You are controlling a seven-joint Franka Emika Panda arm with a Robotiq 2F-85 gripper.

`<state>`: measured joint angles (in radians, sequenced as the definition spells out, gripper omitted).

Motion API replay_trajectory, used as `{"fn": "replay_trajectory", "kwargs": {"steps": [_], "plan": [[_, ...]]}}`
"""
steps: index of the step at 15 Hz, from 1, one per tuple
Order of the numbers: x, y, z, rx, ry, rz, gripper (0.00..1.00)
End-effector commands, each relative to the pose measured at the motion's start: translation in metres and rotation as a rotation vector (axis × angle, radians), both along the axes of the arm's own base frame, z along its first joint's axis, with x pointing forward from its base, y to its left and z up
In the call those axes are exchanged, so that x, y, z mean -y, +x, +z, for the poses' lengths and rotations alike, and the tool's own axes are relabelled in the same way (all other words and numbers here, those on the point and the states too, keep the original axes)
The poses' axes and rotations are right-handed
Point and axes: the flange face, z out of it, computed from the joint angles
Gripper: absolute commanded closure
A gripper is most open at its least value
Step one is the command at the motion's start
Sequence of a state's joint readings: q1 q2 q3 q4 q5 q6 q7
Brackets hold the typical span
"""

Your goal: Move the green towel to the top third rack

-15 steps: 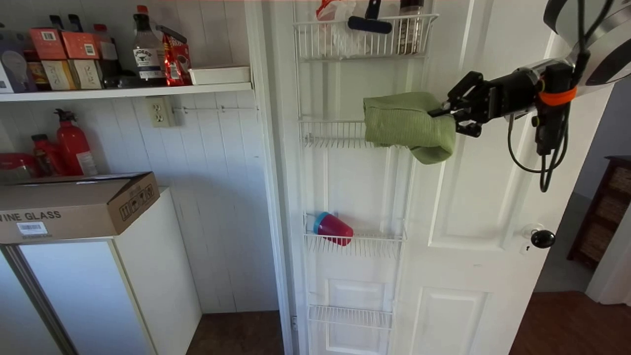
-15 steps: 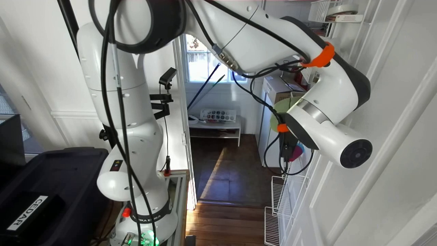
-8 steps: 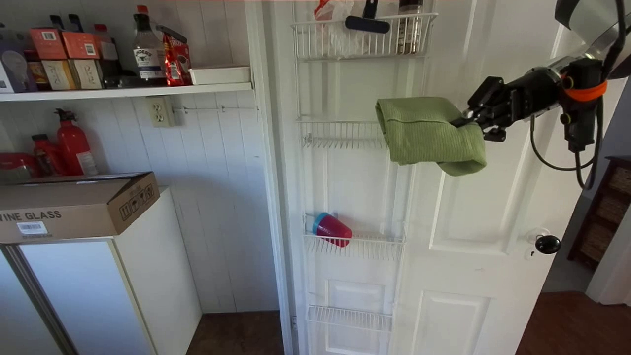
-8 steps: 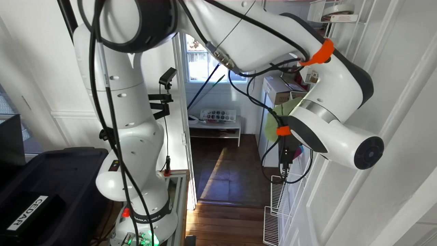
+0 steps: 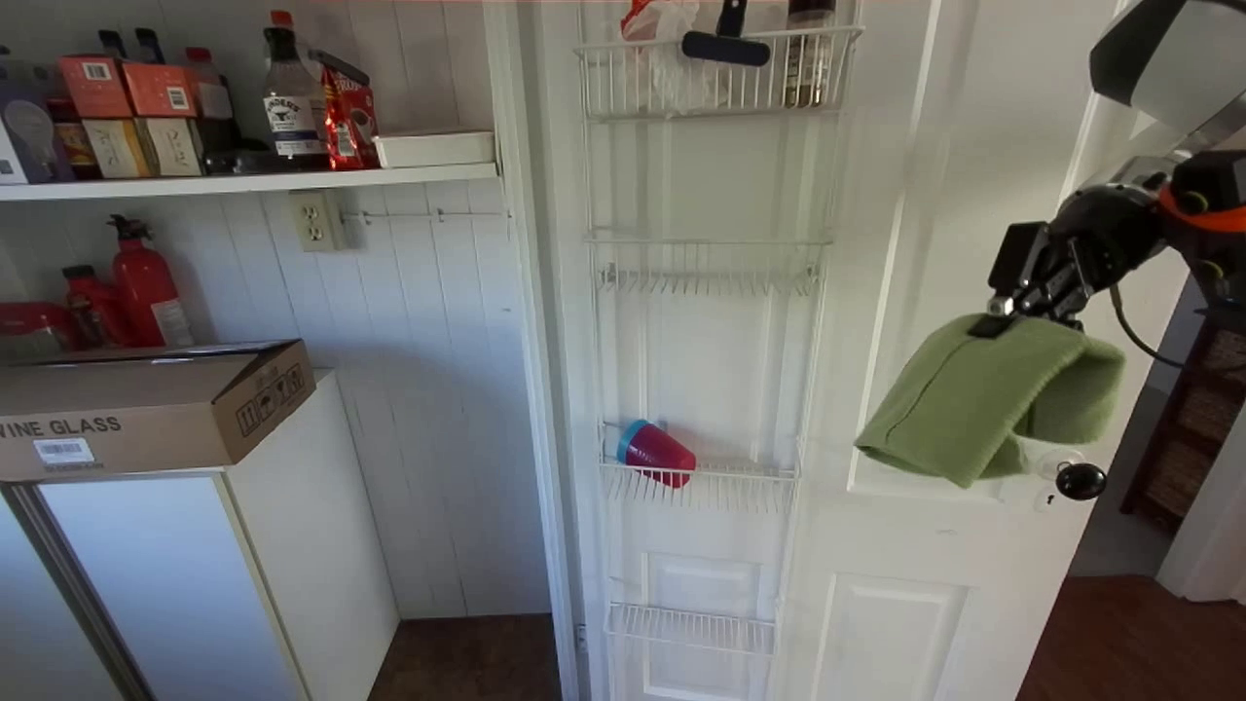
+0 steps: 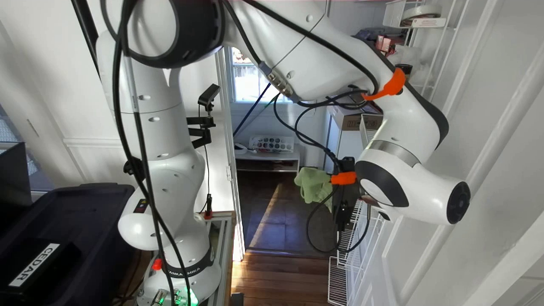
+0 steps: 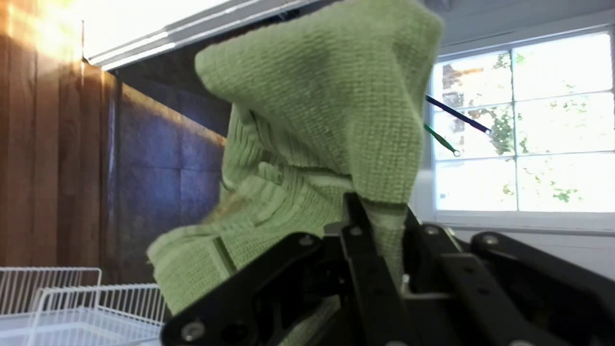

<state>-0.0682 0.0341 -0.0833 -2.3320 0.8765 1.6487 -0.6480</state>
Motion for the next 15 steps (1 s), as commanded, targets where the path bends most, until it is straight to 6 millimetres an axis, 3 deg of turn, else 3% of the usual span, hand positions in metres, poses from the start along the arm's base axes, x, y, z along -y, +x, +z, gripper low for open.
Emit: {"fn": "replay_trajectory", "kwargs": {"steps": [1, 3, 4, 8, 9, 15], "plan": [[0.004, -0.011, -0.024, -0.111, -0.046, 0.032, 0.96], [0.002, -0.009, -0.022, -0.074, -0.034, 0.025, 0.96], [0.002, -0.010, -0.028, -0.084, -0.034, 0.028, 0.84], [0.002, -0.009, -0.029, -0.085, -0.033, 0.028, 0.84], [0.001, -0.003, -0.039, -0.082, -0.004, 0.024, 0.96], [-0.020, 0.024, -0.095, -0.068, 0.149, 0.038, 0.96]]}}
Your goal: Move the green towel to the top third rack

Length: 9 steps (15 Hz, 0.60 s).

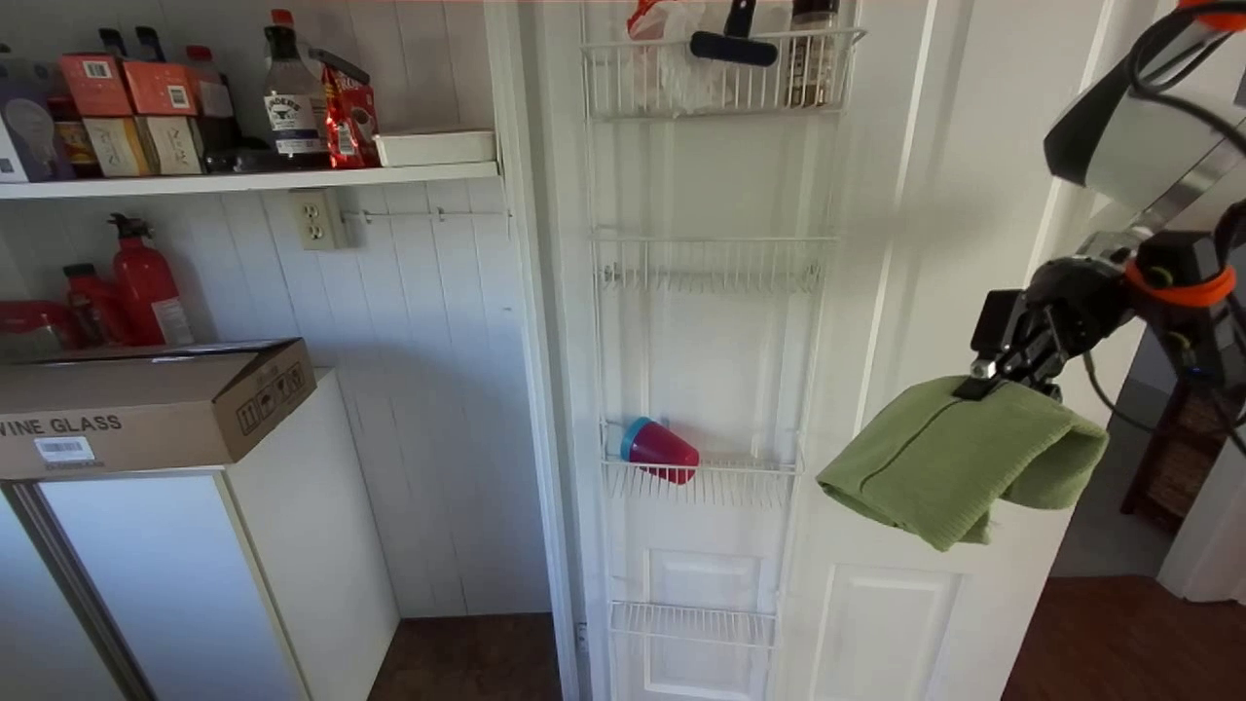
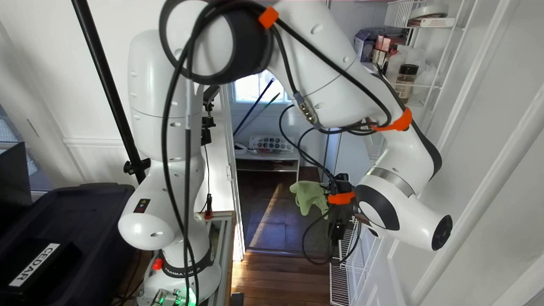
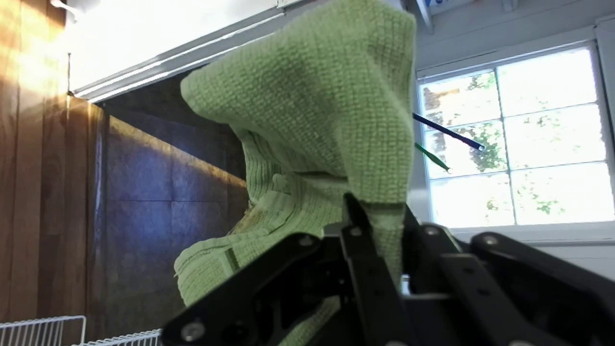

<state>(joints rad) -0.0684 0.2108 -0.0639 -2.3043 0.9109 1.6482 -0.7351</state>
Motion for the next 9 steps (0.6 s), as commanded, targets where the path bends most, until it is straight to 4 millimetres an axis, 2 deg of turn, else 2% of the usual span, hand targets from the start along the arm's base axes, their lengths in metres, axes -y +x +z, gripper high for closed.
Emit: {"fn": "replay_trajectory", "kwargs": {"steps": [1, 5, 9], "plan": [[-0.013, 0.027, -0.035, 0.015, 0.119, -0.012, 0.96], [-0.020, 0.050, -0.060, 0.083, 0.212, -0.081, 0.96], [-0.020, 0.072, -0.076, 0.163, 0.282, -0.171, 0.96]]}}
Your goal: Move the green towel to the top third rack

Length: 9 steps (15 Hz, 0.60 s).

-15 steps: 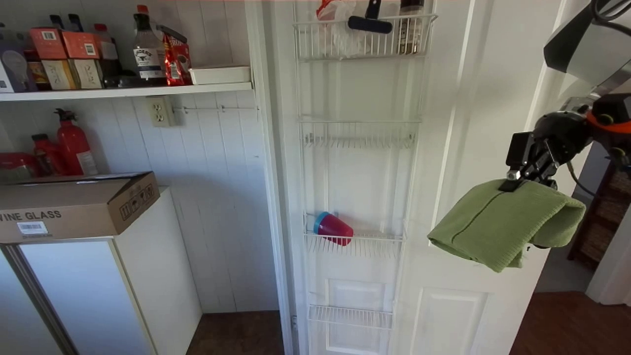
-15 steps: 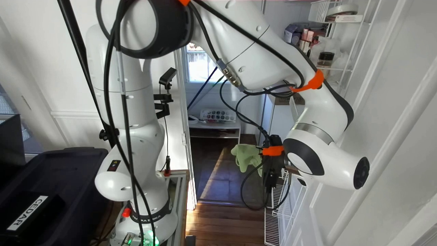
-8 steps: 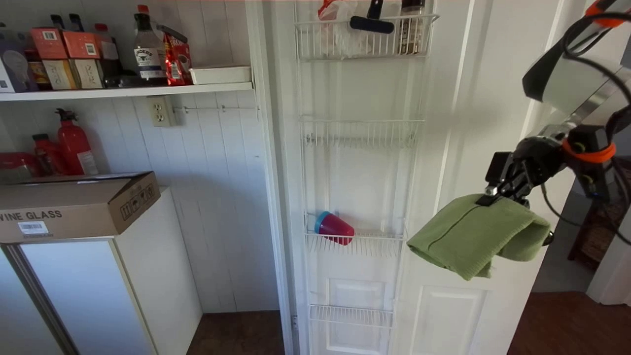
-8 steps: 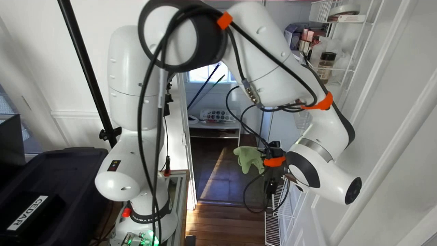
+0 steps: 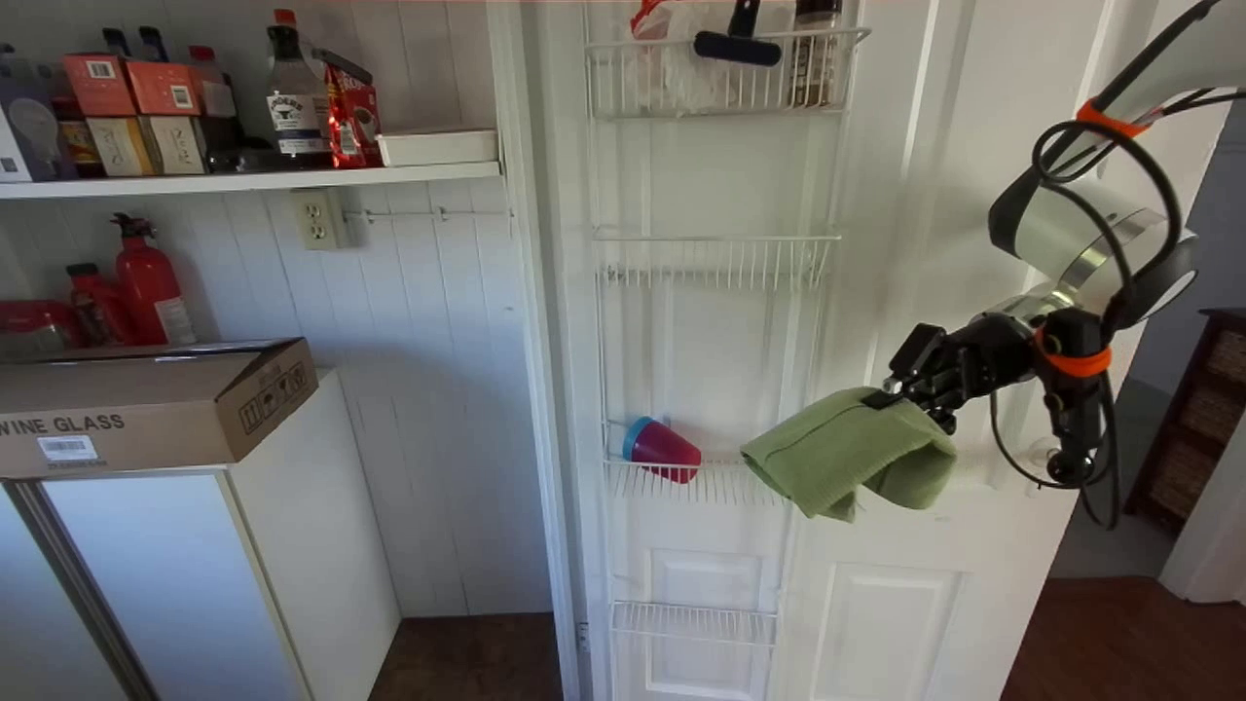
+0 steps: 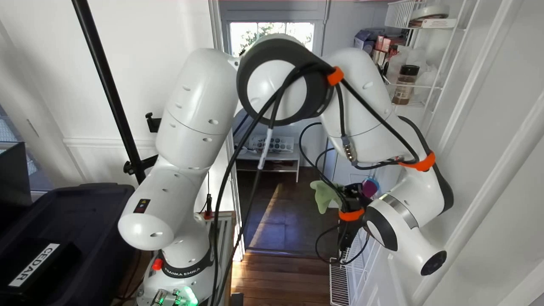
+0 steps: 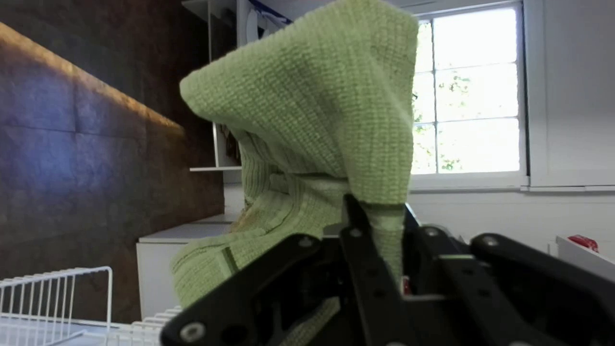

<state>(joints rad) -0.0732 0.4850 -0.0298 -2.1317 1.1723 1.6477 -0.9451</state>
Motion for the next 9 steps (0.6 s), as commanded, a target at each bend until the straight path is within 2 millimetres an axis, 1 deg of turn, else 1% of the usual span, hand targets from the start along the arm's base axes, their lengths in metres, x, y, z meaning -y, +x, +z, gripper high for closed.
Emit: {"fn": "replay_trajectory", "kwargs": {"steps": [1, 3, 6, 9], "plan": [[0.002, 0.023, -0.010, 0.071, 0.082, -0.081, 0.96], [0.001, 0.032, -0.019, 0.089, 0.114, -0.120, 0.96], [-0.003, 0.044, -0.026, 0.113, 0.146, -0.155, 0.96], [-0.008, 0.049, -0.029, 0.121, 0.155, -0.187, 0.96]]}}
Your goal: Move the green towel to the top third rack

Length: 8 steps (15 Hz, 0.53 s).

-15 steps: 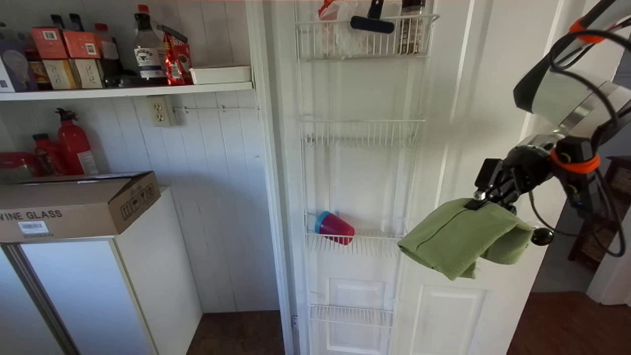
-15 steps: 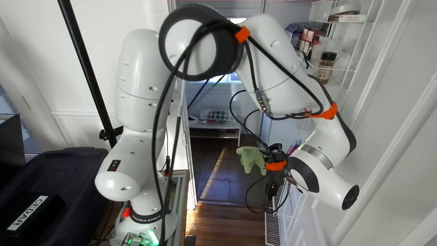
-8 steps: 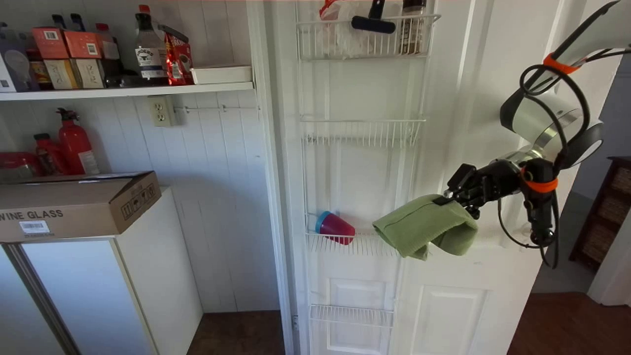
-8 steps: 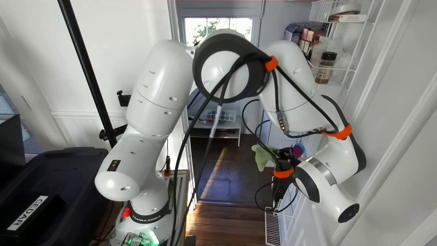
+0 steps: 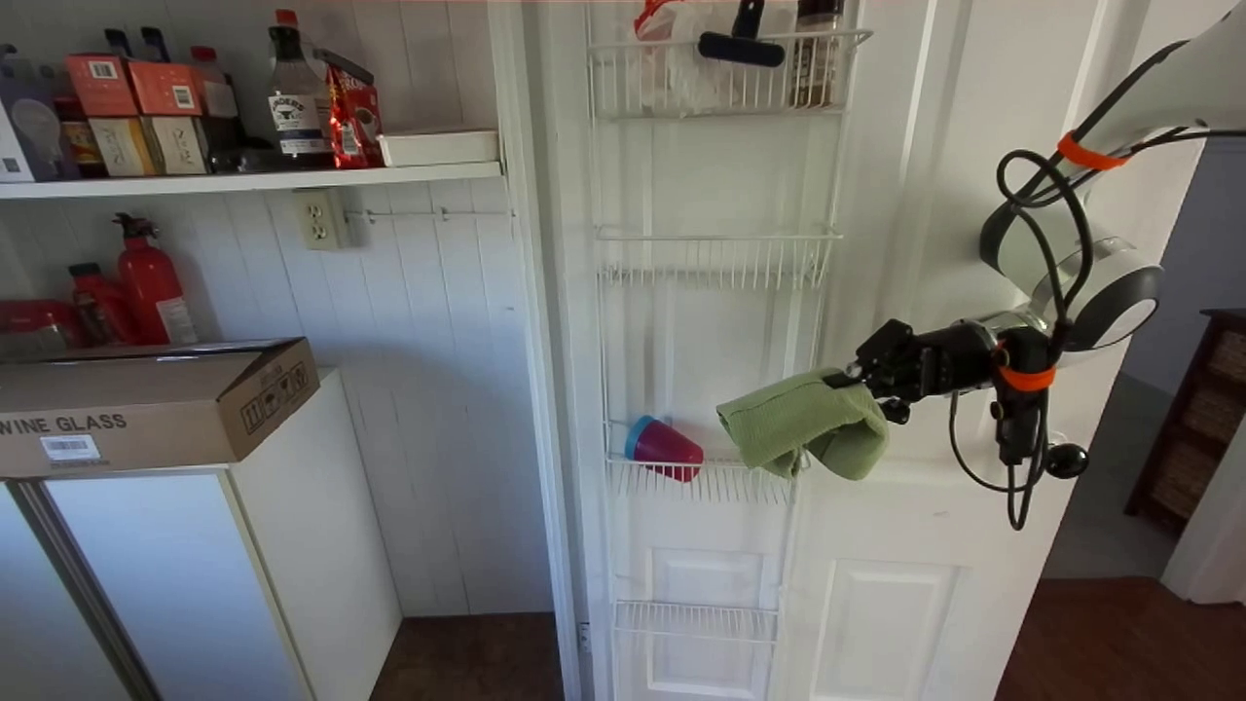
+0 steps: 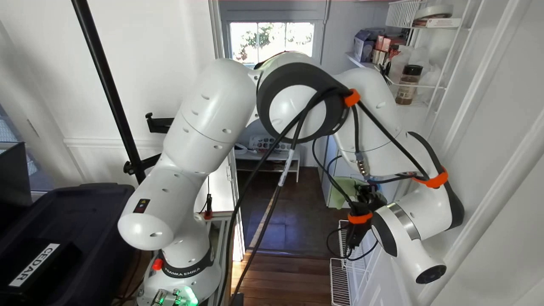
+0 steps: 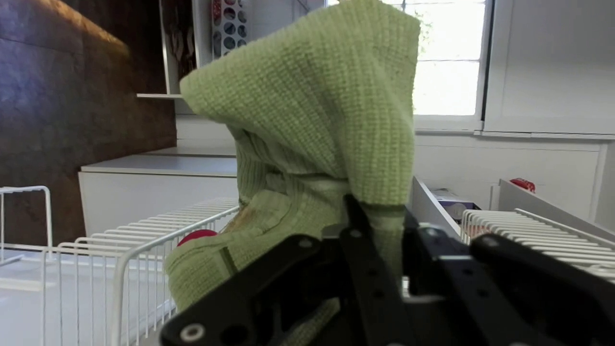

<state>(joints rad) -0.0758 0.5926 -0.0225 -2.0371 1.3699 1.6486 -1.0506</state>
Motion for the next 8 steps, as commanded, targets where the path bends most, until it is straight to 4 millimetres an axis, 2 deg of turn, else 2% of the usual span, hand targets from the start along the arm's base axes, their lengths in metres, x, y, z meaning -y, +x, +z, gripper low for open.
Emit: {"fn": "replay_trajectory", "kwargs": {"steps": [1, 4, 8], "plan": [[-0.005, 0.013, -0.010, 0.017, 0.042, -0.057, 0.96], [-0.011, 0.012, -0.013, 0.002, 0.015, -0.116, 0.96], [-0.013, 0.017, -0.027, -0.022, -0.043, -0.208, 0.96]]}}
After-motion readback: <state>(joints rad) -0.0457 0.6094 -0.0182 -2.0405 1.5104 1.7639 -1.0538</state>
